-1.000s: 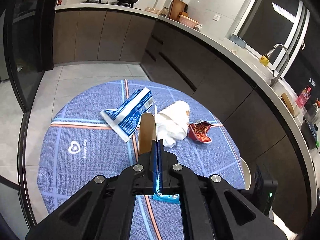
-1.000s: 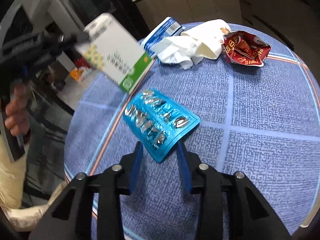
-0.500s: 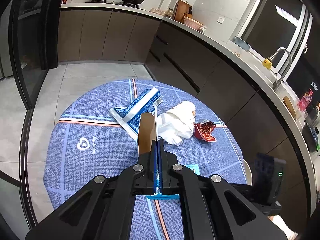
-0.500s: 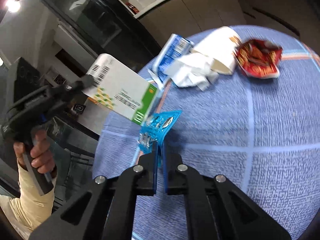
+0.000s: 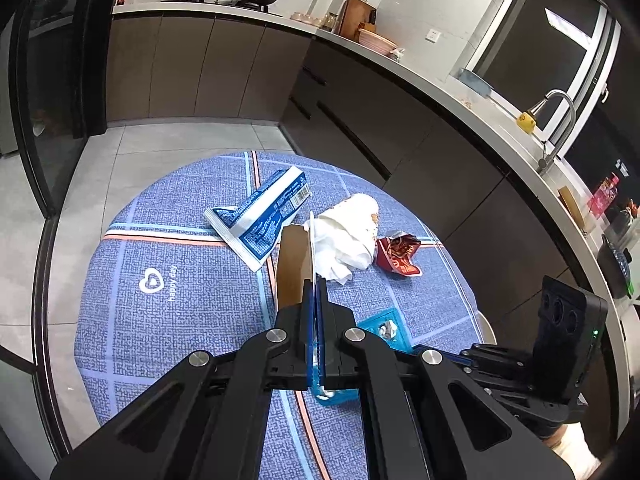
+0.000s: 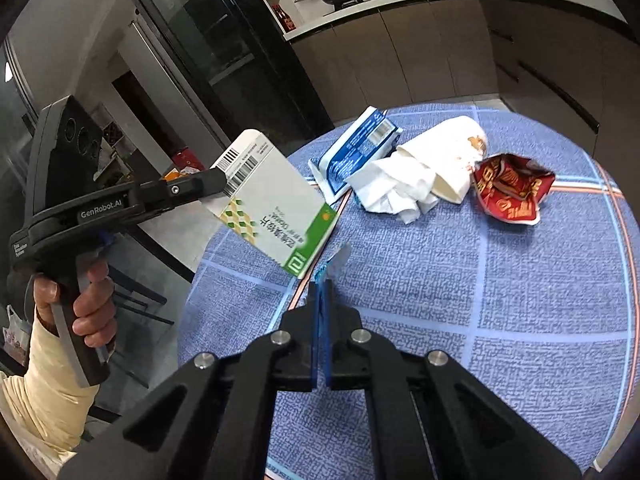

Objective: Collect trash
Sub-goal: 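Lift the blister pack and white box and carry them toward the white bin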

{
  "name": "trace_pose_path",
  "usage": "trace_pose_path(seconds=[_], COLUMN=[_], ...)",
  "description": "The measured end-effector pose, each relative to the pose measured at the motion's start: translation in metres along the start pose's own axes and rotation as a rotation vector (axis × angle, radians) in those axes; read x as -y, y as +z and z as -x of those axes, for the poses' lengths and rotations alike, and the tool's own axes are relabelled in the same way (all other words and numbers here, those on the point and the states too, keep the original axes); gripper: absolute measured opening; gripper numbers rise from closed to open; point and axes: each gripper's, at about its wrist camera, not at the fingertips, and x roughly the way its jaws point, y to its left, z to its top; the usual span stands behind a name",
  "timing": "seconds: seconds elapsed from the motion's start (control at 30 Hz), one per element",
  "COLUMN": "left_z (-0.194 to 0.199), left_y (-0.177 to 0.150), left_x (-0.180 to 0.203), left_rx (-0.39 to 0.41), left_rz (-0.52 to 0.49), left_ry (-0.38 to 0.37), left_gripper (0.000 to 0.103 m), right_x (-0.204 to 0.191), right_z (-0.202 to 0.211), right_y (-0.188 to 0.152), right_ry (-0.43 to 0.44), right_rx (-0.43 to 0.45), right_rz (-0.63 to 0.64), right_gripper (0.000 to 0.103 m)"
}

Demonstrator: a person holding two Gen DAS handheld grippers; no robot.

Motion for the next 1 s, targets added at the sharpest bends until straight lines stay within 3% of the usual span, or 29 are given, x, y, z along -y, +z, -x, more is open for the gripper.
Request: trace_pose_path(seconds=[0.3, 0.4, 0.63, 1.0], left_z=[-0.001, -0.001, 0.0, 0.014], left_y=[-0.004, -0.005, -0.006, 0.002], left_x=[-0.005, -0.007, -0.008, 0.006], left_rx=[-0.009, -0.008, -0.008, 0.027], left_rz=[0.014, 0.016, 0.02, 0.003], left_ry=[-0.01, -0.016, -0.021, -0.034], left_gripper=[0.001, 0.001, 0.001, 0.001], right_x=[-0.009, -0.012, -0.018, -0.021], right_z=[-0.01, -0.016, -0.034, 0.011], right_y=[0.001, 0.002, -0.001, 0.008], right_ry=[0.03, 0.027, 0.023, -0.049], right_rx=[-0.017, -0.033, -0.066, 0.035], right_rz=[0.002, 0.012, 0.019, 0.04], right_gripper=[0.009, 0.016, 0.013, 0.011])
